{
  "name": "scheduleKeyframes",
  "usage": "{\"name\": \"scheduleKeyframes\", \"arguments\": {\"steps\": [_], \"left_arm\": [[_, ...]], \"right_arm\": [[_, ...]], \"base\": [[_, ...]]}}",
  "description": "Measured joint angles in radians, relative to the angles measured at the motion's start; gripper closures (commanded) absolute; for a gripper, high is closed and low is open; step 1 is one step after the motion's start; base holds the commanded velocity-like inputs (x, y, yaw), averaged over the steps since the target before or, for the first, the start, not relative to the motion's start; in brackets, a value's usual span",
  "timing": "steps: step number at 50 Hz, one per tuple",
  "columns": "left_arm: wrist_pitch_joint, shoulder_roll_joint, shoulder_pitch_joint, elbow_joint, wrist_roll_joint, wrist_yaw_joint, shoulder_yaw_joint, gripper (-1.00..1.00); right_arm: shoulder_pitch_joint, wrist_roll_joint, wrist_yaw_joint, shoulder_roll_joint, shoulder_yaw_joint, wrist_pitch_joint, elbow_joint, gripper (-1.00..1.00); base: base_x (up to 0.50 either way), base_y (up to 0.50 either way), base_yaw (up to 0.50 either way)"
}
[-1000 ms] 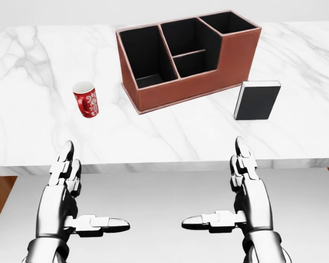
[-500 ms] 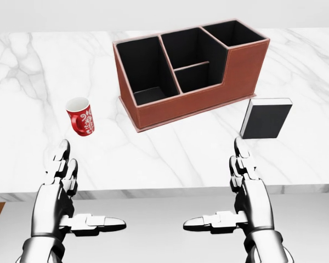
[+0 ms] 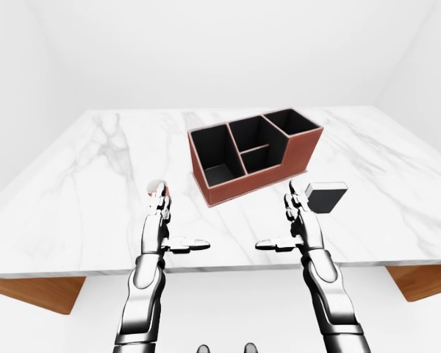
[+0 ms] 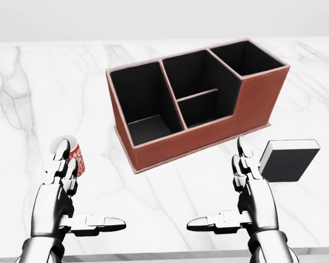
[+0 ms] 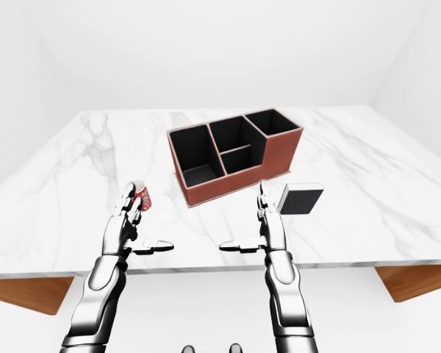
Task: Pick up the book and place it in the left compartment of the caddy.
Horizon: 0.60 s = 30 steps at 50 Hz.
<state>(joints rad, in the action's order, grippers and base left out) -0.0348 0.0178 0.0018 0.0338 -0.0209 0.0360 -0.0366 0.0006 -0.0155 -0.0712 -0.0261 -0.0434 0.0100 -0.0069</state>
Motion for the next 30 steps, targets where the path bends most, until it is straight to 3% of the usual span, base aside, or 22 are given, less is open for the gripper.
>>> {"name": "scheduleKeyframes", "arguments": {"steps": [12,30], "left_arm": [[0.001,0.000,0.002,0.001,0.001,0.003,0.001,-1.00],[0.002,-0.002,0.003,0.001,0.003,0.005,0.004,-1.00]], "right_arm": [[0.001,-0.001,-0.003,0.000,-0.002,0.000,0.000,-1.00],[-0.003,-0.002,-0.001,0.000,-0.001,-0.011,0.009,-1.00]], "base": [[0.49,0.00,0.00],[0.00,0.00,0.00]]}}
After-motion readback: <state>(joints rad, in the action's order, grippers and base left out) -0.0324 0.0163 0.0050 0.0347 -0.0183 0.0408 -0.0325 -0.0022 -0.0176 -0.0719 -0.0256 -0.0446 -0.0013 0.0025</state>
